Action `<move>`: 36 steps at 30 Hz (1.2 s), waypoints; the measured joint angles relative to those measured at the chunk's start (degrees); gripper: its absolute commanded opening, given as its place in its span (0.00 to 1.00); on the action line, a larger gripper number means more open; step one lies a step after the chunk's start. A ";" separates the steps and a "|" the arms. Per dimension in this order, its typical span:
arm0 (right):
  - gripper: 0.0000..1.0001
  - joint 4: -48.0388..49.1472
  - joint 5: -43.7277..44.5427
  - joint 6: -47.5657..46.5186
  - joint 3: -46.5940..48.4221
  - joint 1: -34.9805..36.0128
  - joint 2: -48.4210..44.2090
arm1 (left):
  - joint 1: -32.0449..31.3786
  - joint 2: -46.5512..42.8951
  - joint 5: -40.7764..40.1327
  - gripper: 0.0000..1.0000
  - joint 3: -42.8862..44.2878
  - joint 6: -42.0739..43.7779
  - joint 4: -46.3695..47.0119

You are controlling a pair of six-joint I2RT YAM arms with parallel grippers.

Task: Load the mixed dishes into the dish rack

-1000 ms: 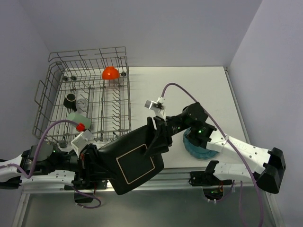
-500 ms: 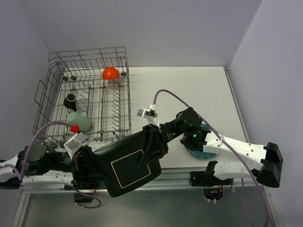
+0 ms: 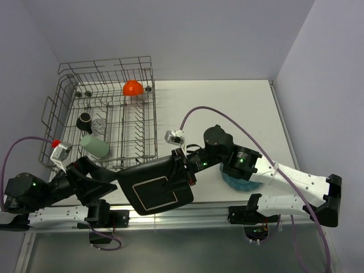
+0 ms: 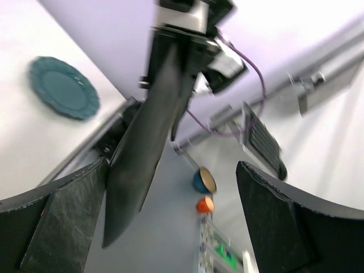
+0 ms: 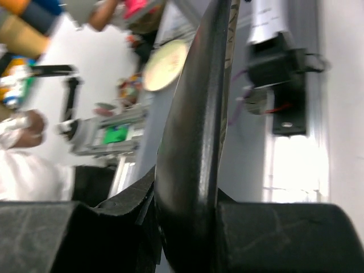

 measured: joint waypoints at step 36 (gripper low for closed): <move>0.00 -31.80 7.45 -52.50 77.07 -22.64 62.64 | 0.11 20.87 -41.38 0.99 9.49 14.05 -5.75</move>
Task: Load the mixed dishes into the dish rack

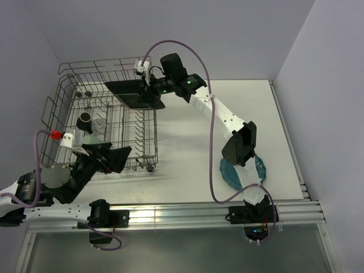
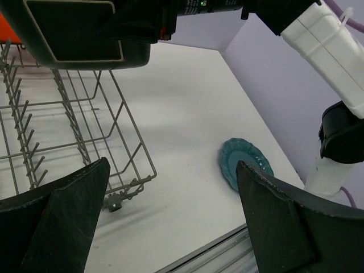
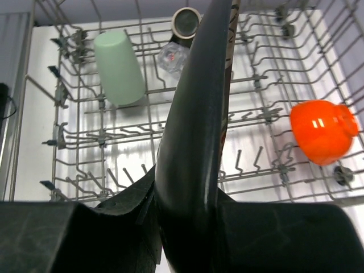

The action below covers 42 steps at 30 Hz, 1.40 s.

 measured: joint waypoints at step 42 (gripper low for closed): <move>0.00 -1.29 6.27 -10.14 5.60 5.31 8.94 | 0.00 -3.10 0.11 0.99 -5.95 2.99 6.01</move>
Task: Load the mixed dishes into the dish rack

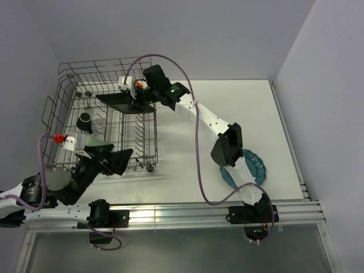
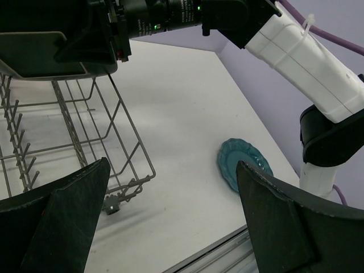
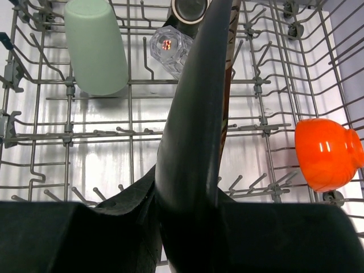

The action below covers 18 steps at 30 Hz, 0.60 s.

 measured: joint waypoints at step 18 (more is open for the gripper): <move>0.00 2.38 1.31 3.82 -4.04 -0.74 -3.56 | 0.00 3.10 -2.19 0.99 0.79 -1.25 -6.27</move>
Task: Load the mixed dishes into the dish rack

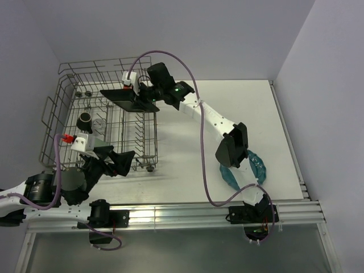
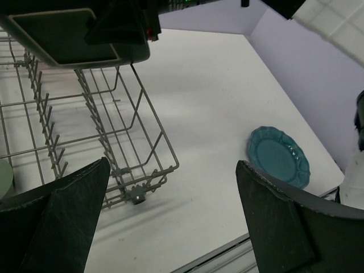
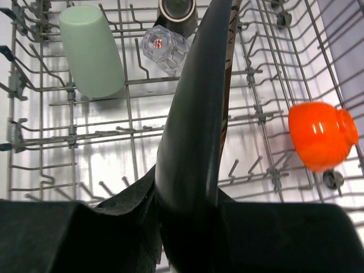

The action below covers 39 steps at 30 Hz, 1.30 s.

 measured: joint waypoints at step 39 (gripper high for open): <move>0.00 -23.52 -8.39 14.34 -46.56 8.81 -57.99 | 0.02 20.76 32.59 0.99 39.50 9.05 -18.03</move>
